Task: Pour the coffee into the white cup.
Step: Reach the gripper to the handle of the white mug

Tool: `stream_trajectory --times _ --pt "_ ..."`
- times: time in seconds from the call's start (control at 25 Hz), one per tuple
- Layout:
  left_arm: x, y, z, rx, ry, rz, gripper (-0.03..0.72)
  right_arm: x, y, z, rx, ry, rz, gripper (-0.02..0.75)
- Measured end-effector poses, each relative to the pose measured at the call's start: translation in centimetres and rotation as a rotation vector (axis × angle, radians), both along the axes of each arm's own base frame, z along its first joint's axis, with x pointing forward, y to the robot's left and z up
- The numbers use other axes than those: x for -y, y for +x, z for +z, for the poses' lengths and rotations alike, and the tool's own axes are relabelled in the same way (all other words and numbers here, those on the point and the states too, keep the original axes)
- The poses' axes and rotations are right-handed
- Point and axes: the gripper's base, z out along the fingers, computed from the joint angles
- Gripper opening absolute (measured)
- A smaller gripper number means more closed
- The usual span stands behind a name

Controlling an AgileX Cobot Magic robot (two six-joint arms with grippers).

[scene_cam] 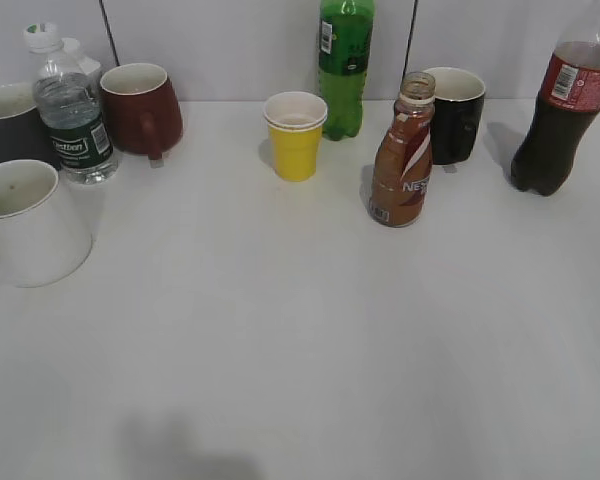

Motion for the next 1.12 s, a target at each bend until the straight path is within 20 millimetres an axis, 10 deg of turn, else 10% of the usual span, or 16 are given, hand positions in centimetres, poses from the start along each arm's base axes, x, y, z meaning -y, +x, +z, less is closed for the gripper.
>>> stream_trajectory --times 0.72,1.12 --pt "0.3 2.3 -3.4 -0.076 0.039 -0.055 0.246 0.0 0.0 0.0 0.0 0.002 0.002 0.57" --pt "0.1 2.8 -4.5 -0.102 0.029 -0.038 0.449 0.0 0.0 0.0 0.0 0.002 0.002 0.57"
